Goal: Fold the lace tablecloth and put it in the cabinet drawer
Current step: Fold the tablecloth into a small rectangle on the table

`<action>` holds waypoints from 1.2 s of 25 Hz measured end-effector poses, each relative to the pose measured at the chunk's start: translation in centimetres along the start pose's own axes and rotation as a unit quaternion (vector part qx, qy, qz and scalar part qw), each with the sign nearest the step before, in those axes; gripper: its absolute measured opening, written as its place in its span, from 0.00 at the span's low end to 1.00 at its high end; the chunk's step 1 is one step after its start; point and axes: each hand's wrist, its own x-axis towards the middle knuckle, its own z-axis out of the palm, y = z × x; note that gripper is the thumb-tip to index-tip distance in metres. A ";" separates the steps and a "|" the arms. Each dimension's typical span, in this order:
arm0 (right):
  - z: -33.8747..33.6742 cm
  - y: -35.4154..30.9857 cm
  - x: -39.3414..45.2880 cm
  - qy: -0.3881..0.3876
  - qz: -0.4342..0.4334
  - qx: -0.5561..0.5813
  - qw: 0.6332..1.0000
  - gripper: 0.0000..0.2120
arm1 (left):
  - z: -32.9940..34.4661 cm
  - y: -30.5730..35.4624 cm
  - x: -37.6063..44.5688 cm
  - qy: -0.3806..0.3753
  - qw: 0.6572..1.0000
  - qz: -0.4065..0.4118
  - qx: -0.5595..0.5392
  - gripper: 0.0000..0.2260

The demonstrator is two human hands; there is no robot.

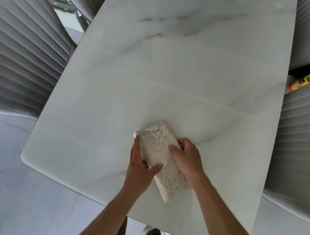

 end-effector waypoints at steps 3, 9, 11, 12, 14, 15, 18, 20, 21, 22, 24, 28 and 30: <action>1.6 0.5 -0.7 0.100 -0.062 -0.179 0.977 0.16 | 1.0 0.4 -0.3 0.071 0.995 -0.052 -0.049 0.47; 1.2 0.0 0.3 0.082 0.029 -0.033 0.996 0.11 | 2.6 1.7 0.0 0.079 0.941 -0.197 -0.262 0.16; -0.1 -0.2 -0.3 0.034 0.070 0.069 0.995 0.11 | 1.1 3.1 0.4 0.032 0.948 -0.182 -0.258 0.16; -1.1 -0.8 -0.9 0.018 0.063 0.089 0.994 0.16 | -0.1 3.6 0.6 0.002 0.962 -0.155 -0.227 0.16; -3.4 -3.0 -1.8 0.021 -0.048 -0.004 0.999 0.36 | -3.3 4.9 1.1 -0.086 0.982 -0.079 -0.148 0.19; -4.7 -4.8 -2.0 0.020 -0.132 -0.073 0.988 0.43 | -5.0 6.0 1.4 -0.143 0.984 -0.035 -0.101 0.20; -7.7 -11.7 -3.2 -0.123 -0.221 -0.121 0.960 0.43 | -8.9 10.3 1.8 -0.268 0.961 0.064 0.004 0.23; -8.1 -14.0 -4.0 -0.201 -0.179 -0.079 0.960 0.25 | -10.8 13.0 1.2 -0.282 0.956 0.084 0.013 0.21; -8.1 -14.3 -4.3 -0.187 -0.177 -0.047 0.965 0.16 | -11.8 14.0 1.0 -0.271 0.958 0.094 0.027 0.19; -8.0 -14.2 -4.8 -0.153 -0.176 0.000 0.972 0.10 | -13.0 14.8 0.9 -0.248 0.961 0.103 0.061 0.16; -7.6 -14.1 -6.2 -0.095 -0.160 0.115 0.976 0.06 | -16.3 15.6 0.7 -0.195 0.970 0.104 0.105 0.16; -5.9 -15.8 -8.9 -0.045 -0.113 0.243 0.962 0.20 | -19.1 15.4 -1.4 -0.063 0.972 0.041 -0.222 0.25; -4.9 -17.2 -9.6 -0.010 -0.089 0.272 0.958 0.22 | -18.7 14.6 -2.9 0.030 0.949 0.037 -0.311 0.27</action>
